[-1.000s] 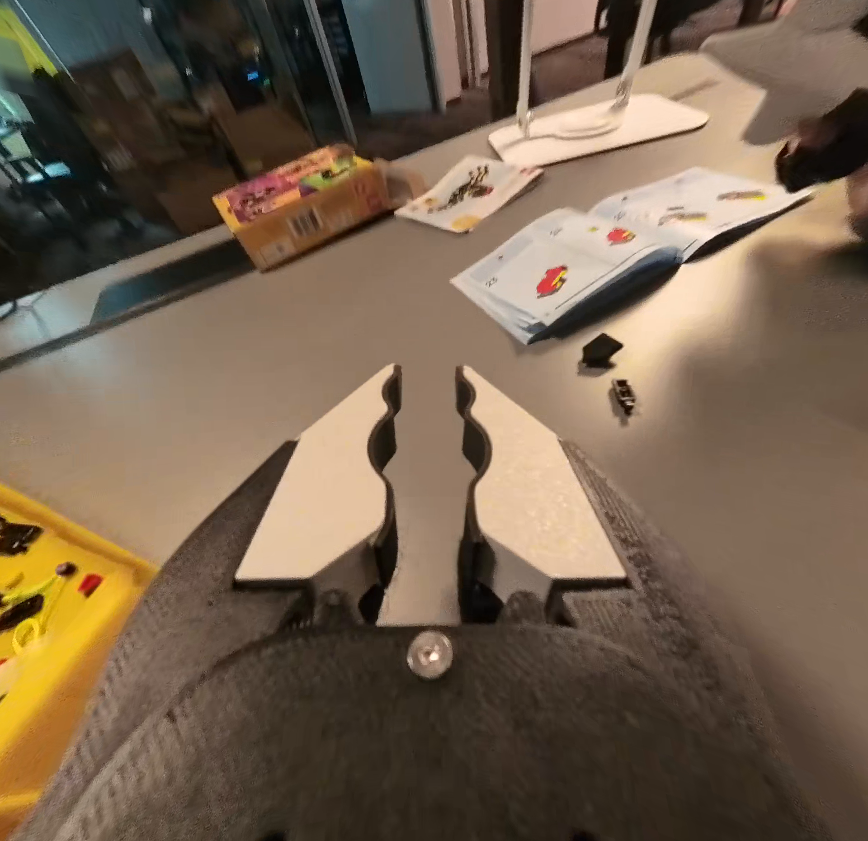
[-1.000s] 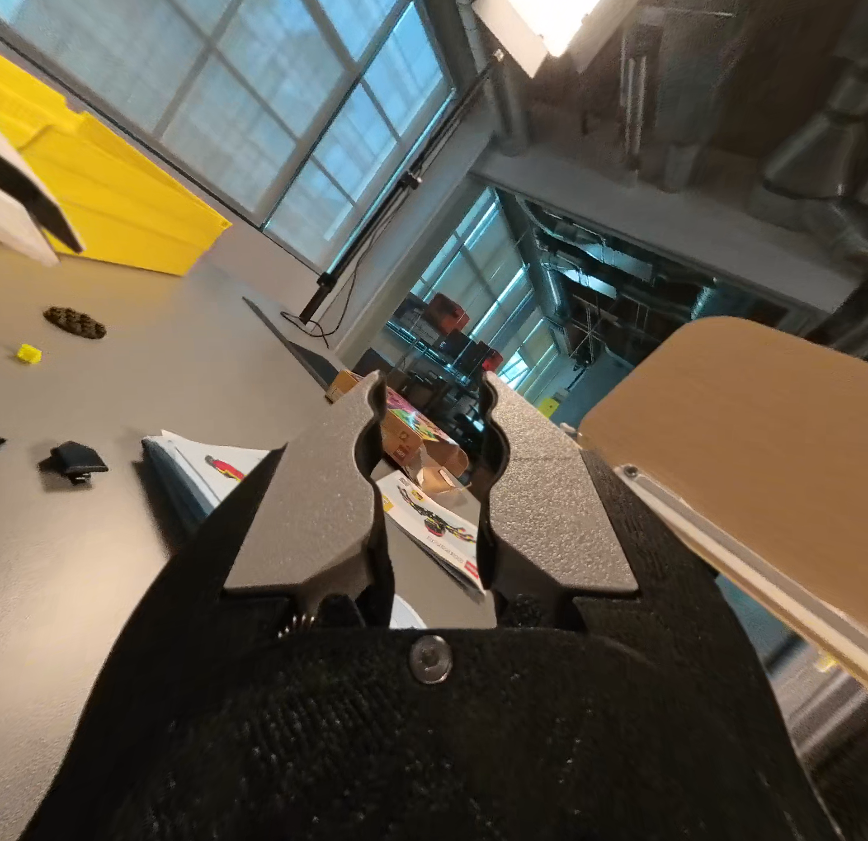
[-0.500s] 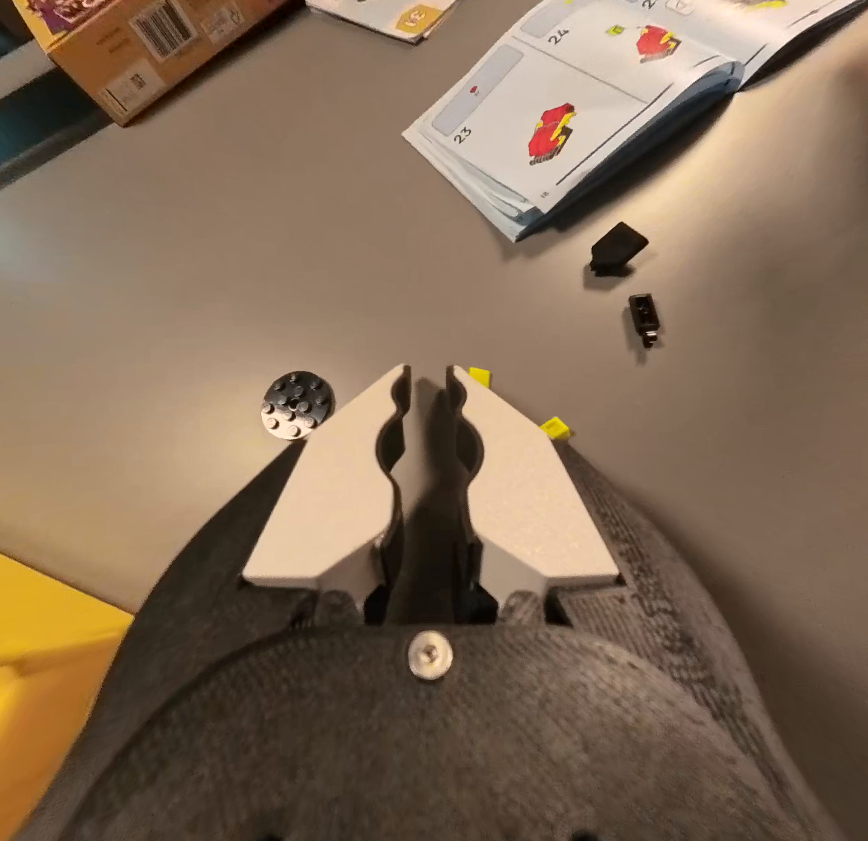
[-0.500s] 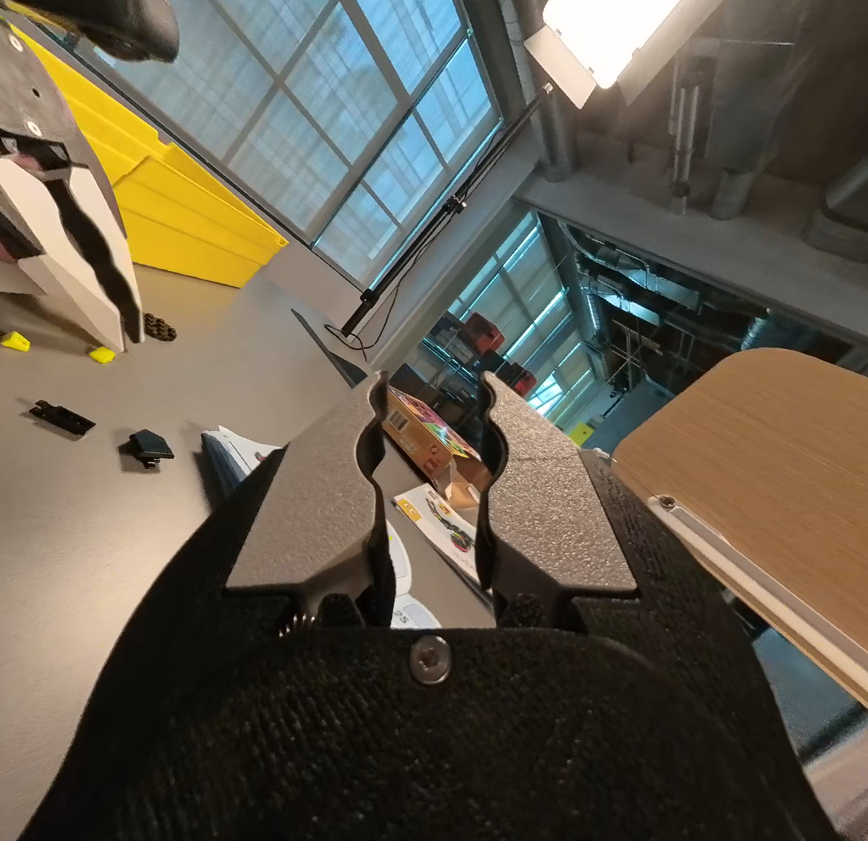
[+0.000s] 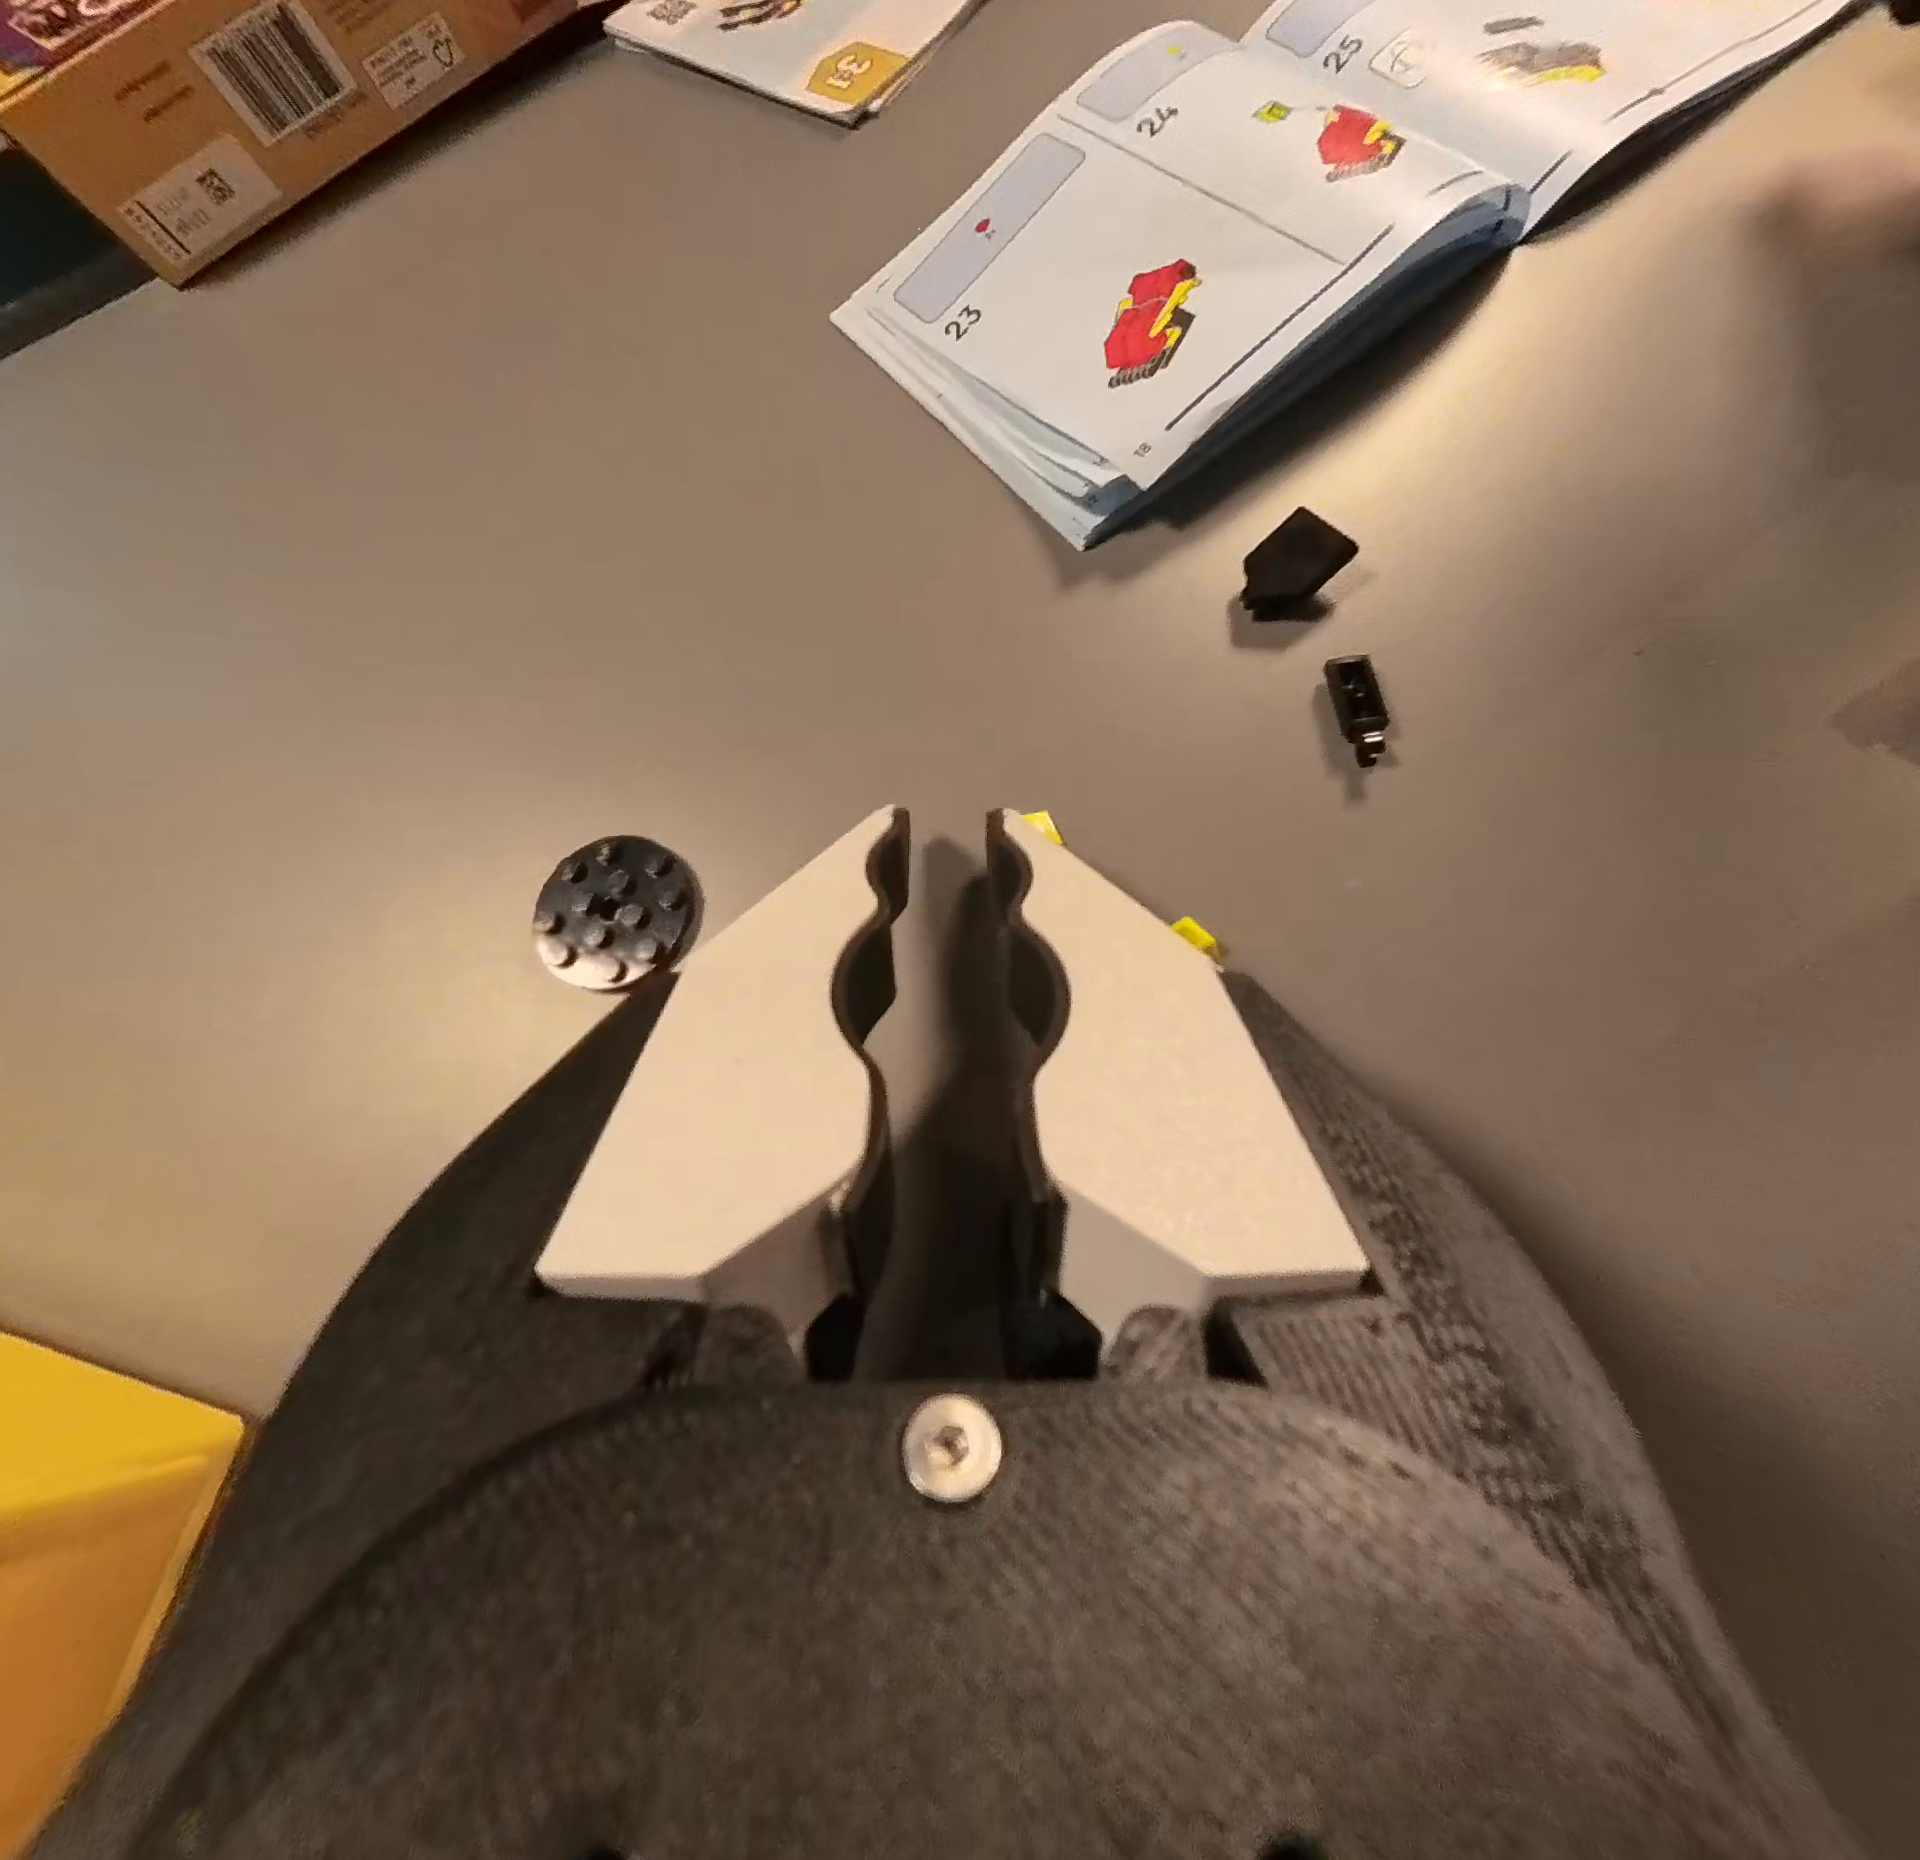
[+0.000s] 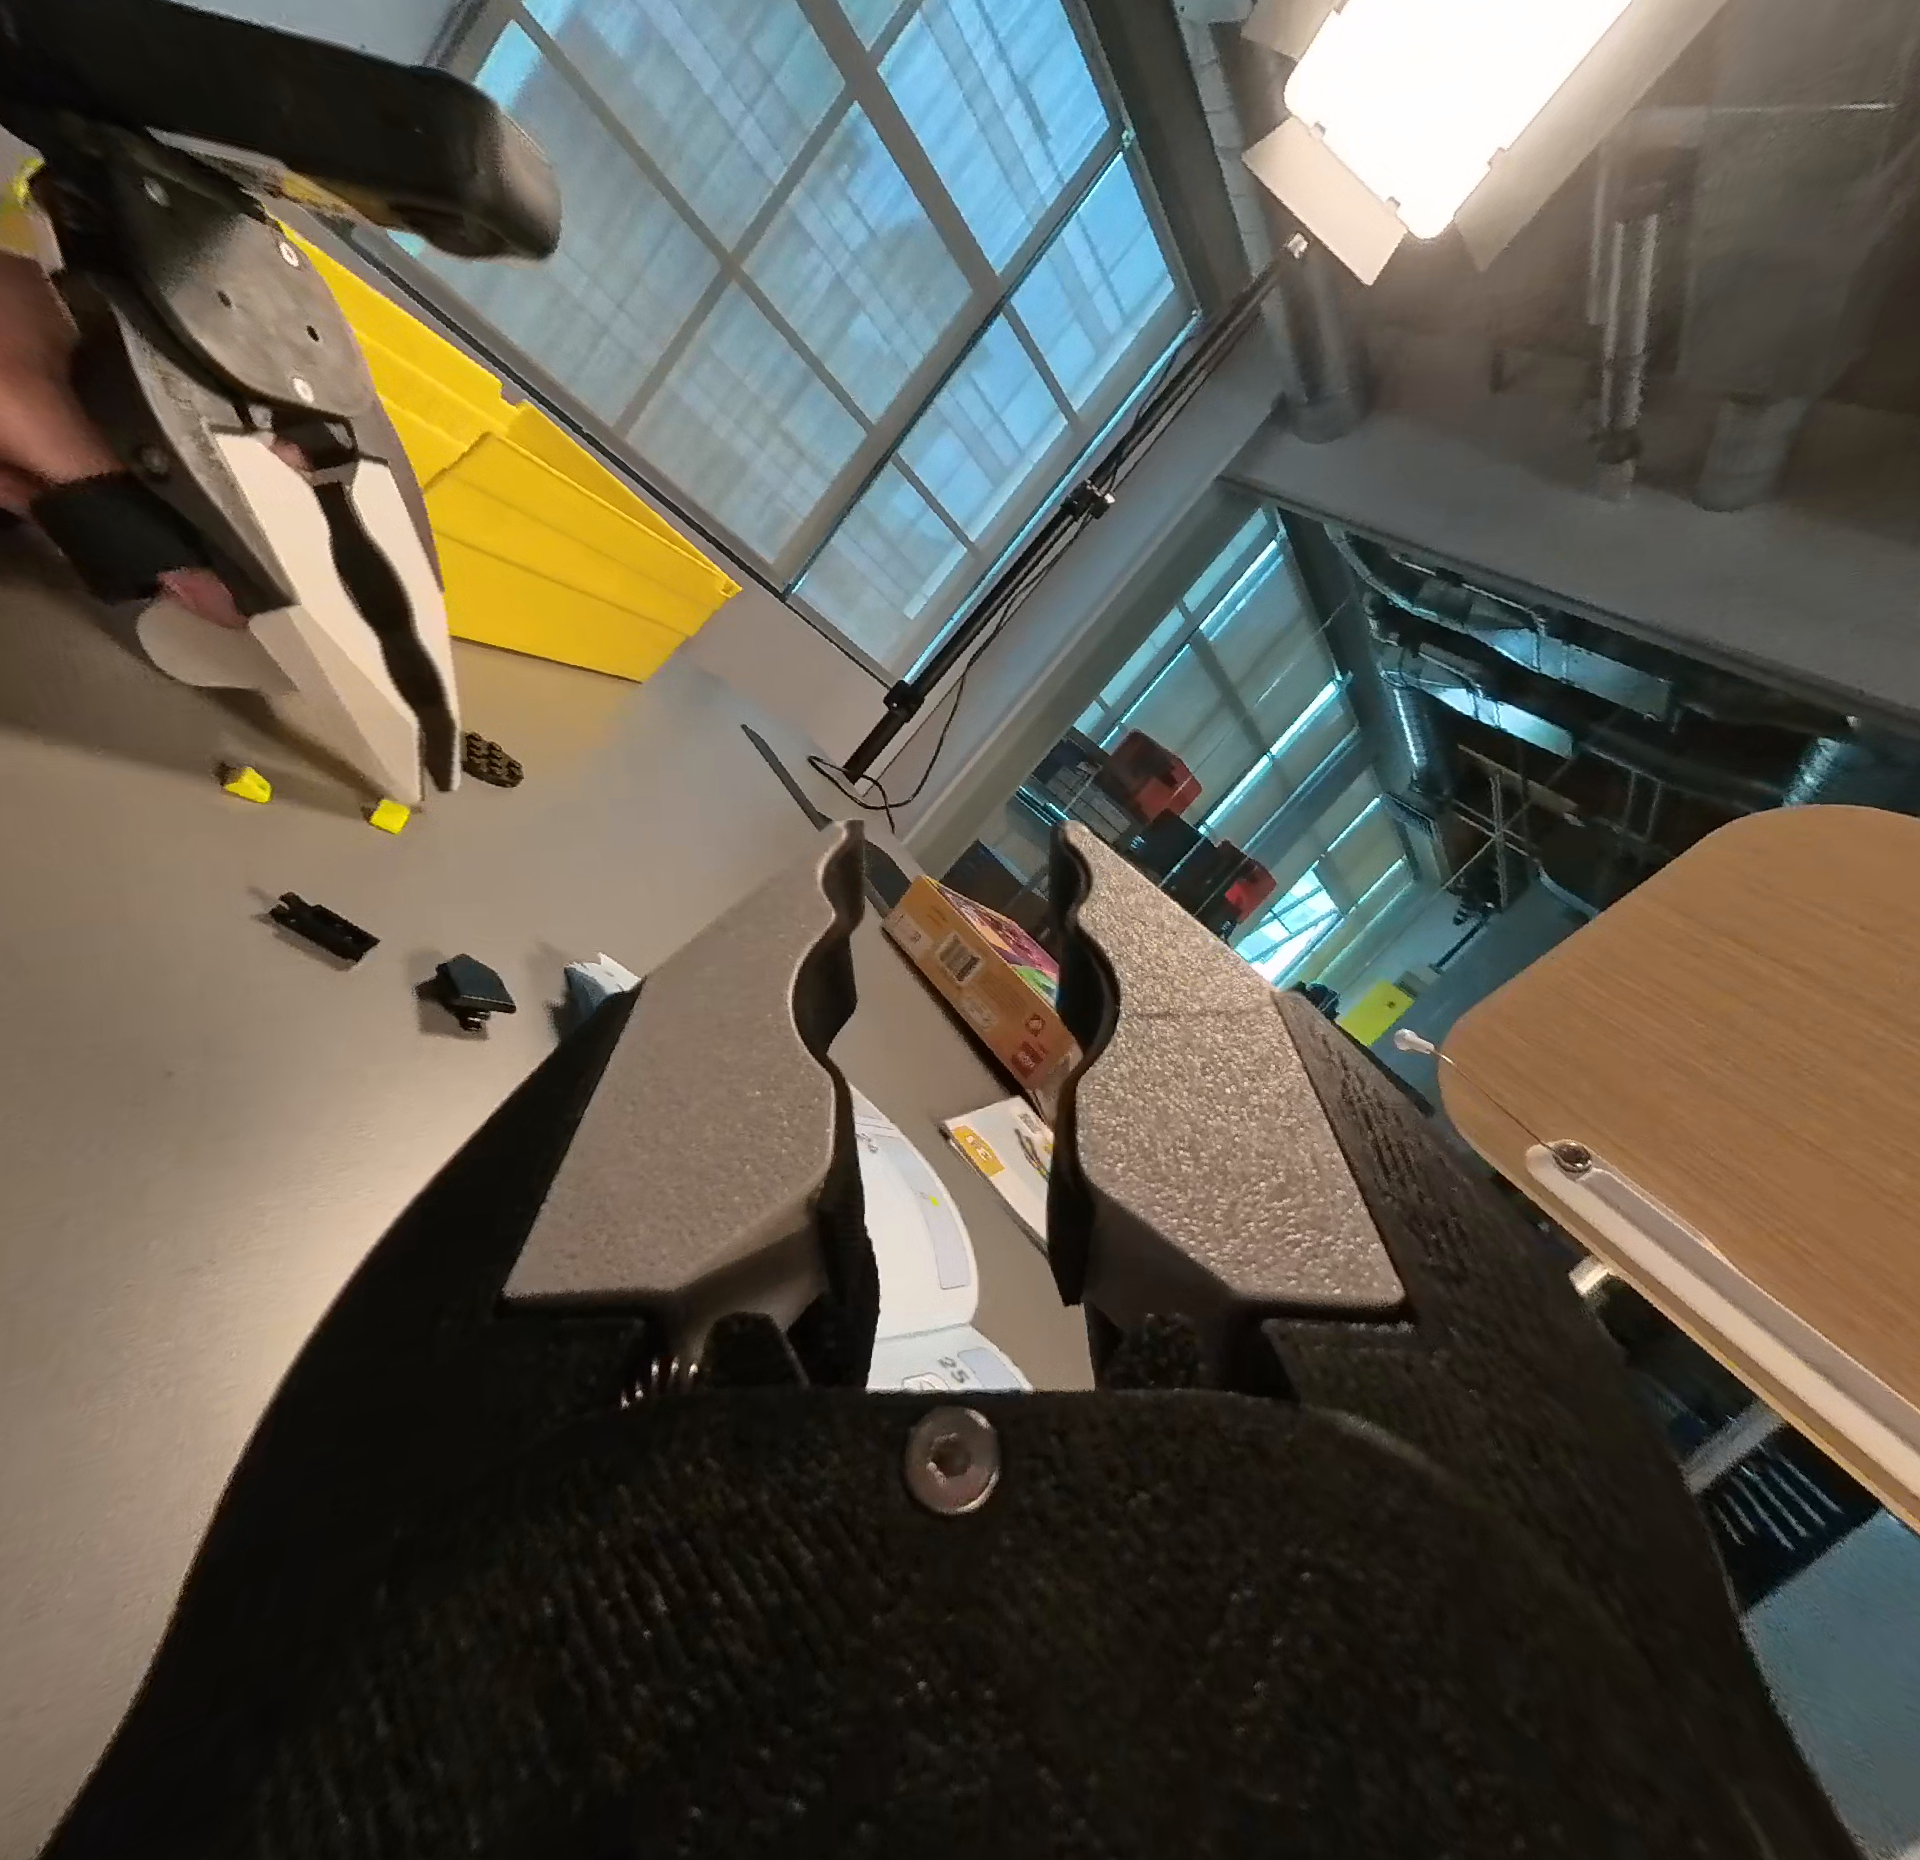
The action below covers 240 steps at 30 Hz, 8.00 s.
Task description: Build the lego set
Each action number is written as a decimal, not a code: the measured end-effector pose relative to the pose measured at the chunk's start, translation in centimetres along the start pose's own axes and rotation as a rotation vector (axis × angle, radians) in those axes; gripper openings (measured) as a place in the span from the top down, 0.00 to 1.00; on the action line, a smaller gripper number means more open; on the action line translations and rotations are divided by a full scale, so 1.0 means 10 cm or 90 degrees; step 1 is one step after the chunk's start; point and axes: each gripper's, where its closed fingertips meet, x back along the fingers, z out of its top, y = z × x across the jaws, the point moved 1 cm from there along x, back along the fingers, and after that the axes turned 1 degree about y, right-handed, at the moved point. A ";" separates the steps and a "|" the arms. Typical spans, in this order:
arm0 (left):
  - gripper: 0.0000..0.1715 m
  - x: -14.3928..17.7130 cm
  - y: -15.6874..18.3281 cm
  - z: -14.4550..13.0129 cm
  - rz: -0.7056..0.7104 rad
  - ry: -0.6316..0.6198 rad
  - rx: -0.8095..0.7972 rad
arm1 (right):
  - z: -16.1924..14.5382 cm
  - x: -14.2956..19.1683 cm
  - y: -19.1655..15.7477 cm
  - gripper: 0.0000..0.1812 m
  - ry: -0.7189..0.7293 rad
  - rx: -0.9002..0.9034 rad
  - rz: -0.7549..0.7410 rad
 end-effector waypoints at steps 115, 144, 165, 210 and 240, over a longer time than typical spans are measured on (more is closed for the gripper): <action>0.96 -0.02 0.20 -0.03 -0.119 -0.022 -0.006 | -0.07 0.15 0.22 0.82 0.007 -0.051 -0.028; 0.96 0.01 1.32 0.21 -0.245 0.044 -0.256 | -0.07 0.14 0.21 0.82 0.006 -0.049 -0.027; 0.92 -0.02 1.45 0.15 -0.289 0.024 -0.249 | -0.08 0.14 0.19 0.82 0.003 -0.050 -0.018; 0.94 0.04 1.52 0.11 -0.362 0.014 -0.250 | -0.09 0.14 0.15 0.82 -0.001 -0.051 -0.006; 0.87 0.10 1.53 0.06 -0.376 0.012 -0.248 | -0.08 0.15 0.18 0.82 0.001 -0.051 -0.015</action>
